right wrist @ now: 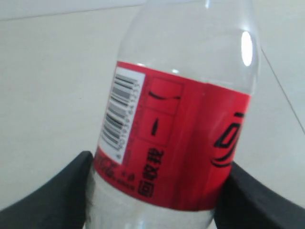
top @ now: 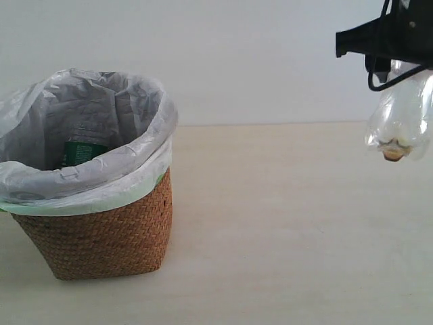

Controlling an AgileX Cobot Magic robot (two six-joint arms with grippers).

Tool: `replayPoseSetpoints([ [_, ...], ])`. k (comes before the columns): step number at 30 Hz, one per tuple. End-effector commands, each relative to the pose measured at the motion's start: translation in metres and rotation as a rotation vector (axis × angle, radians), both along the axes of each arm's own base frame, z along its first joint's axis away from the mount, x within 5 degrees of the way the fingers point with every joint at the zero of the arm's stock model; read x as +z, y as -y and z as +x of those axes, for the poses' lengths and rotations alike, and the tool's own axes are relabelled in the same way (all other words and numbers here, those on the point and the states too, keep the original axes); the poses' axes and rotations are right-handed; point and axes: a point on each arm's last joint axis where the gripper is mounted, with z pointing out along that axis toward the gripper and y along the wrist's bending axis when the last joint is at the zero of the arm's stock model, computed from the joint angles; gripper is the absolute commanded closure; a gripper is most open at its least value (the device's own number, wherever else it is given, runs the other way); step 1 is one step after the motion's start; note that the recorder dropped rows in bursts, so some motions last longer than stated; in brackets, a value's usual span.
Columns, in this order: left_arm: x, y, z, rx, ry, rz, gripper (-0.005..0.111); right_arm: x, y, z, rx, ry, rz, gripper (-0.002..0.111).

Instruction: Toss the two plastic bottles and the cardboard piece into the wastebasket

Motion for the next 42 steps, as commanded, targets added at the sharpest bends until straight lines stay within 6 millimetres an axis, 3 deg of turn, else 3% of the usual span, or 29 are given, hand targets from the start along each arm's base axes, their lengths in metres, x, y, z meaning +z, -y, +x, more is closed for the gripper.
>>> replayPoseSetpoints([
  [1,-0.001,0.000,0.000,0.006,0.002,-0.006,0.101,0.002,0.003,0.001,-0.007,-0.010,-0.035,0.108],
  [4,-0.001,0.000,0.000,0.006,0.002,-0.006,0.101,-0.013,-0.005,0.007,-0.010,-0.068,-0.001,0.108],
  [5,-0.001,0.000,0.000,0.006,0.002,-0.006,0.101,-0.030,-0.016,0.009,-0.003,-0.162,0.088,0.108],
  [7,-0.001,0.000,0.000,0.006,0.002,-0.006,0.101,-0.038,-0.040,0.015,0.117,-0.181,0.280,0.108],
  [9,-0.001,0.000,0.000,0.006,0.002,-0.006,0.101,-0.015,-0.076,0.022,0.324,-0.093,0.613,0.108],
  [11,-0.001,0.000,0.000,0.006,0.002,-0.006,0.101,0.029,-0.106,0.020,0.576,0.073,0.899,0.103],
  [13,-0.001,0.000,0.000,0.006,0.002,-0.006,0.101,0.071,-0.123,0.012,0.739,0.249,1.059,0.084],
  [14,-0.001,0.000,0.000,0.006,0.002,-0.006,0.101,0.083,-0.126,0.010,0.754,0.299,1.081,0.071],
  [15,-0.001,0.000,0.000,0.006,0.002,-0.006,0.101,0.089,-0.129,0.008,0.771,0.330,1.062,0.052],
  [17,-0.001,0.000,0.000,0.006,0.002,-0.006,0.101,0.085,-0.133,0.009,0.718,0.308,1.065,0.018],
  [18,-0.001,0.000,0.000,0.006,0.002,-0.006,0.101,0.069,-0.136,0.014,0.677,0.221,1.023,0.005],
  [20,-0.001,0.000,0.000,0.006,0.002,-0.006,0.101,0.046,-0.142,0.025,0.604,0.127,1.004,0.004],
  [24,-0.001,0.000,0.000,0.006,0.002,-0.006,0.101,0.024,-0.170,0.031,0.659,0.115,1.033,0.004],
  [31,-0.001,0.000,0.000,0.006,0.002,-0.006,0.101,0.032,-0.166,0.027,0.714,0.151,0.955,0.006],
  [34,-0.001,0.000,0.000,0.006,0.002,-0.006,0.101,0.037,-0.161,0.024,0.732,0.175,0.904,0.040],
  [38,-0.001,0.000,0.000,0.006,0.002,-0.006,0.101,0.042,-0.156,0.019,0.766,0.175,0.837,0.109],
  [42,-0.001,0.000,0.000,0.006,0.002,-0.006,0.101,0.049,-0.146,0.011,0.794,0.178,0.730,0.106],
])
